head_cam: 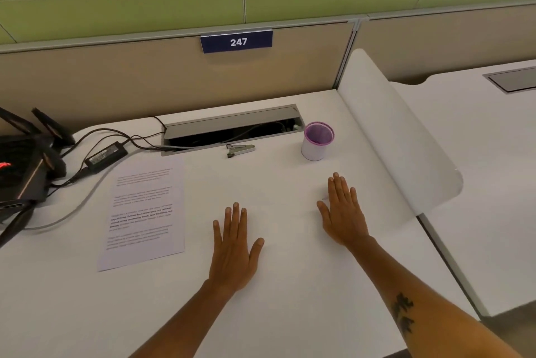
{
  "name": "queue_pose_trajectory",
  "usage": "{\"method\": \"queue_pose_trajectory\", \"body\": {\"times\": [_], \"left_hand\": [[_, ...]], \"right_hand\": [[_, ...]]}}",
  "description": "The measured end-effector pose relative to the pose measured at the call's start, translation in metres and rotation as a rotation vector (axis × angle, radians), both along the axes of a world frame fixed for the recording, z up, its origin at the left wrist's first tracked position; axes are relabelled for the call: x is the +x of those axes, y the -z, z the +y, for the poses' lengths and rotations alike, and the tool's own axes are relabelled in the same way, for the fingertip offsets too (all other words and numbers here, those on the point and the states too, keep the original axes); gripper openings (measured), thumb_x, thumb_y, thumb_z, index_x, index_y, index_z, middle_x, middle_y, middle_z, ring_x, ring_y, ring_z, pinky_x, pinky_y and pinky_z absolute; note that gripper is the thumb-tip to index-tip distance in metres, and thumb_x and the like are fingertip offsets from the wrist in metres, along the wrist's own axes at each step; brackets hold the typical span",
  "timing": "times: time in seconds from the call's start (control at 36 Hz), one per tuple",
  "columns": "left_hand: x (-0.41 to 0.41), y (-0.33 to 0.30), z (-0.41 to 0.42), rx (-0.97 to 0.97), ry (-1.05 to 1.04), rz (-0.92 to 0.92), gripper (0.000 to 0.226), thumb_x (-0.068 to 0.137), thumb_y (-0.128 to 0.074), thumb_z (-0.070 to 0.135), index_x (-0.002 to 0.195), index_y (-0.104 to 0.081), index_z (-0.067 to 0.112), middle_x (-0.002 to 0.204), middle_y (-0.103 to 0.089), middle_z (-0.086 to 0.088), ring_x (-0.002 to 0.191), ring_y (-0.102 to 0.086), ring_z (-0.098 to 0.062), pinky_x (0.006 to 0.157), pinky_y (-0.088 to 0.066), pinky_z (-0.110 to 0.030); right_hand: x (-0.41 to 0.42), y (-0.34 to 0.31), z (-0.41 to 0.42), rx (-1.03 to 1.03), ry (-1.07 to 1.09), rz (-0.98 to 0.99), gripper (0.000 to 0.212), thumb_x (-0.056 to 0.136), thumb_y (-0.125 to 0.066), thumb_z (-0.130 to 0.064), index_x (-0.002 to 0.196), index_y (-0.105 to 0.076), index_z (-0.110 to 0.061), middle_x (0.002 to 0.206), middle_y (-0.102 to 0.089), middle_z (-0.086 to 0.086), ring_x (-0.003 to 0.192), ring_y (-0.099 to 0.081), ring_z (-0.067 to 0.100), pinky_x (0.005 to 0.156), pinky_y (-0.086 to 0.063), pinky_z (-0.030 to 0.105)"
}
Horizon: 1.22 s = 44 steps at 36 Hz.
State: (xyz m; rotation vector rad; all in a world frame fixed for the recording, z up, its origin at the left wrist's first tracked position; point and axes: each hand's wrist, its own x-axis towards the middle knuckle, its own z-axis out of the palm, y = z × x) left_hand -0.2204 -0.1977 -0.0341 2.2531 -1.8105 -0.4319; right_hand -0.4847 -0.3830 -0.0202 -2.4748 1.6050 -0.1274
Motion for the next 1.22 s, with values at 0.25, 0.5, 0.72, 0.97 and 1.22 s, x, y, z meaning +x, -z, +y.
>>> {"method": "queue_pose_trajectory", "body": {"times": [0.25,0.5,0.72,0.97,1.22], "left_hand": [[-0.011,0.024,-0.009,0.047,-0.012,-0.072,0.085,0.106,-0.020,0.063,0.170,-0.002,0.010,0.180,0.010,-0.008,0.167,0.010,-0.024,0.134,-0.003,-0.058],[-0.014,0.019,-0.009,0.017,0.000,-0.117,0.083,0.107,-0.025,0.062,0.170,-0.003,0.012,0.180,0.005,-0.010,0.167,0.005,-0.028,0.135,-0.008,-0.058],[-0.012,0.018,-0.010,0.015,-0.004,-0.113,0.081,0.108,-0.024,0.061,0.171,0.000,0.015,0.180,0.008,-0.008,0.167,0.009,-0.026,0.135,-0.008,-0.058],[-0.013,0.017,-0.011,0.007,-0.013,-0.095,0.079,0.108,-0.022,0.061,0.171,-0.002,0.017,0.180,0.007,-0.006,0.167,0.008,-0.024,0.135,-0.008,-0.058],[-0.013,0.016,-0.010,-0.005,-0.022,-0.072,0.077,0.108,-0.024,0.057,0.171,-0.007,0.016,0.181,0.003,-0.006,0.167,0.005,-0.024,0.134,-0.009,-0.058]], "right_hand": [[-0.039,0.010,-0.006,-0.002,0.105,0.094,0.084,0.104,-0.019,-0.063,0.165,-0.010,-0.006,0.175,-0.005,0.011,0.162,-0.004,0.026,0.130,-0.011,0.056],[-0.023,0.019,-0.006,0.012,0.084,0.180,0.088,0.101,-0.016,-0.069,0.165,-0.014,-0.009,0.174,-0.010,0.015,0.161,-0.010,0.031,0.124,-0.013,0.067],[-0.008,0.018,-0.014,0.081,0.035,0.135,0.085,0.103,-0.021,-0.066,0.166,-0.009,-0.010,0.175,-0.004,0.012,0.162,-0.003,0.028,0.124,-0.006,0.069],[0.002,-0.007,-0.020,0.084,0.131,-0.256,0.057,0.090,-0.079,-0.023,0.141,-0.061,-0.006,0.131,-0.064,0.014,0.119,-0.057,0.036,0.098,-0.050,0.045],[0.021,-0.002,-0.025,0.033,0.087,-0.183,0.014,0.092,-0.065,0.007,0.091,-0.077,0.000,0.092,-0.062,0.010,0.085,-0.056,0.027,0.061,-0.045,0.031]]}}
